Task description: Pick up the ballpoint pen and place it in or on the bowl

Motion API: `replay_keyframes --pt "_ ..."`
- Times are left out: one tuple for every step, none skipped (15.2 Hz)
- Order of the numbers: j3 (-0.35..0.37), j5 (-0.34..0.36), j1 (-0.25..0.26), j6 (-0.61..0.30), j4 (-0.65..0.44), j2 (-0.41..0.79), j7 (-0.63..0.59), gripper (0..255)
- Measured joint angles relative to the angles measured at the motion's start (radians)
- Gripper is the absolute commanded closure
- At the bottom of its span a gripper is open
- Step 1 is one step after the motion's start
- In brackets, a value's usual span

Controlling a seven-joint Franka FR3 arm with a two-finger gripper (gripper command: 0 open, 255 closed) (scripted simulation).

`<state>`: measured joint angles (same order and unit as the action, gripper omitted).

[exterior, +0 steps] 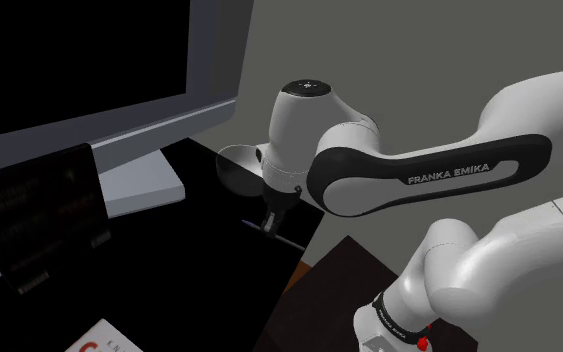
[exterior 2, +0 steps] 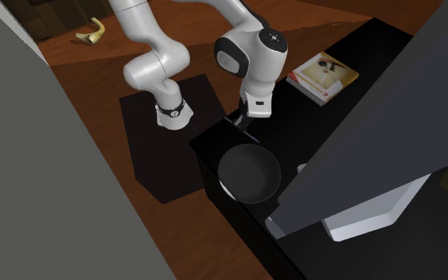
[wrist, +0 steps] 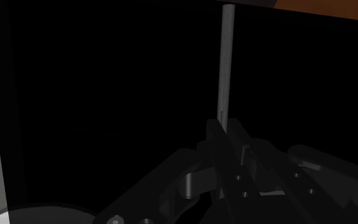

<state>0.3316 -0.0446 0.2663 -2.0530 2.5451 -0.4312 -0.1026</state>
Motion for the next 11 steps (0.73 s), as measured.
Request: replay_keyframes --pt "0.000 0.000 0.000 0.000 0.000 0.000 0.000 255" --pt "0.000 0.000 0.000 0.000 0.000 0.000 0.000 255" --pt "0.000 0.000 0.000 0.000 0.000 0.000 0.000 255" --pt "0.000 0.000 0.000 0.000 0.000 0.000 0.000 255" --pt "0.000 0.000 0.000 0.000 0.000 0.000 0.000 255" --pt "-0.001 0.000 0.000 0.007 -0.006 -0.002 0.001 255" --pt "-0.003 -0.001 0.000 0.020 -0.012 -0.009 0.004 255" --pt "-0.004 -0.001 0.000 0.031 -0.019 -0.013 0.005 255" --pt "-0.006 -0.002 0.001 0.042 -0.023 -0.020 0.007 255" --pt "-0.009 -0.002 0.001 0.058 -0.032 -0.027 0.009 255" --pt "-0.011 -0.003 0.002 0.074 -0.041 -0.034 0.012 255"
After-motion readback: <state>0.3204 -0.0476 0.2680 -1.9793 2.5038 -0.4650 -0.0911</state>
